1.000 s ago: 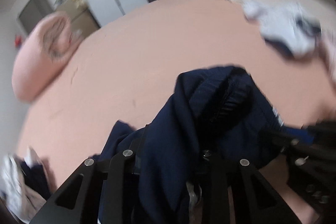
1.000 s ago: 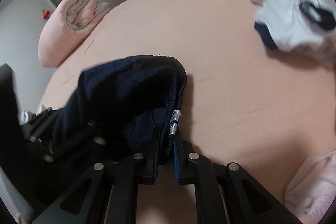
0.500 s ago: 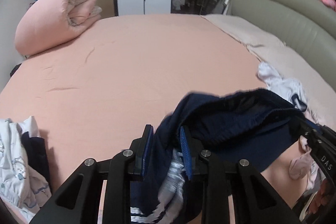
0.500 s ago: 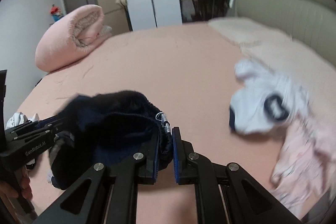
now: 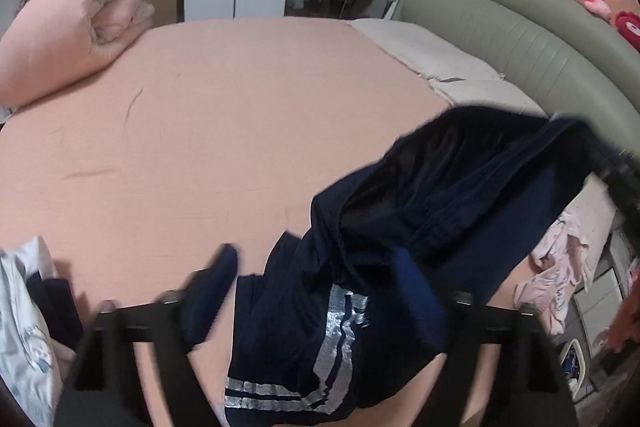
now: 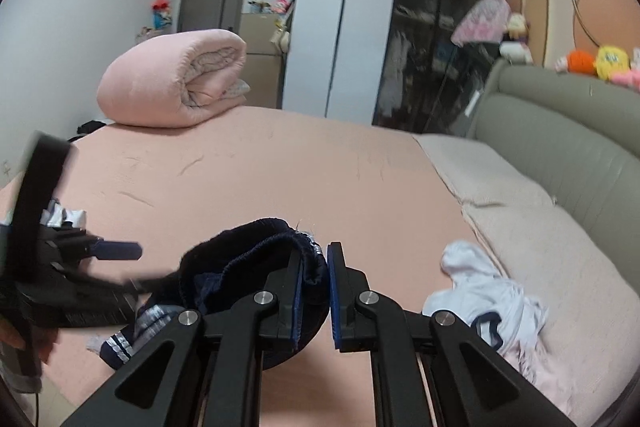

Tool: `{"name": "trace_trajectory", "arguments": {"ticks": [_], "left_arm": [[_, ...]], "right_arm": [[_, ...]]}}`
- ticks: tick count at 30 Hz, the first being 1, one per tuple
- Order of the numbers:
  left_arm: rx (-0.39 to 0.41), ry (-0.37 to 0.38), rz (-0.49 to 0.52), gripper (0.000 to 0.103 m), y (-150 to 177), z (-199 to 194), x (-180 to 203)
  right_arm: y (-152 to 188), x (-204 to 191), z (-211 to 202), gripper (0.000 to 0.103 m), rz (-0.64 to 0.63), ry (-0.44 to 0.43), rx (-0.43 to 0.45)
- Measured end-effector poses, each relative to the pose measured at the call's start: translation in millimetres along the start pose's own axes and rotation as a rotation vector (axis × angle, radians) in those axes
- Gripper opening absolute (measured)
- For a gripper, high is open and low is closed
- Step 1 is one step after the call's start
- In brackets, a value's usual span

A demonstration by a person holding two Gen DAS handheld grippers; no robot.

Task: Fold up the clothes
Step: 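Lift the navy pants off the bed with both grippers, holding them hanging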

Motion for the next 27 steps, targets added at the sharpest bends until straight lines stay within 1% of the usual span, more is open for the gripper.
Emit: {"name": "trace_trajectory", "arguments": {"ticks": [3,4,6,8,9,10,13,15,20,22,25,27], "left_arm": [[-0.008,0.008,-0.015,0.084,10,5,1],[-0.006,-0.007,-0.006,0.084,13,6,3],[-0.002,-0.085,0.048,0.084,23,6,9],[0.018,-0.147,0.107,0.084,32,4,17],[0.03,-0.157,0.124,0.084,34,3,20],[0.043,-0.159,0.131,0.084,37,1,24],[0.071,-0.136,0.101,0.084,42,-3,28],[0.075,-0.148,0.095,0.084,43,-2,30],[0.098,-0.143,0.14,0.084,51,-7,40],[0.12,-0.138,0.139,0.084,53,-10,42],[0.168,-0.163,0.103,0.084,61,-16,43],[0.196,-0.174,0.075,0.084,66,-19,43]], "right_arm": [[-9,-4,-7,0.008,0.021,-0.035,0.006],[-12,-5,-10,0.008,0.03,-0.047,0.008],[-17,-4,-13,0.008,0.04,-0.062,0.015],[-23,-3,-18,0.008,0.041,-0.07,0.024],[-25,-3,-19,0.008,0.045,-0.075,0.028],[-28,-2,-21,0.008,0.049,-0.083,0.031],[-38,-2,-26,0.008,0.049,-0.097,0.048],[-47,-4,-31,0.008,0.032,-0.102,0.065],[-70,-13,-43,0.008,-0.04,-0.094,0.109],[-78,-18,-47,0.008,-0.071,-0.079,0.124],[-87,-21,-53,0.008,-0.087,-0.065,0.128],[-92,-22,-57,0.008,-0.075,-0.074,0.124]]}}
Point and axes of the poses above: each gripper's, at about its wrist camera, not at the fingertips, and z roughly the way its jaws point, x to its right, y to its underside, the point moved 4 cm from there along z, roughly the way its jaws point, and after that the axes turned 7 degrees about y, right-handed, at the moved point
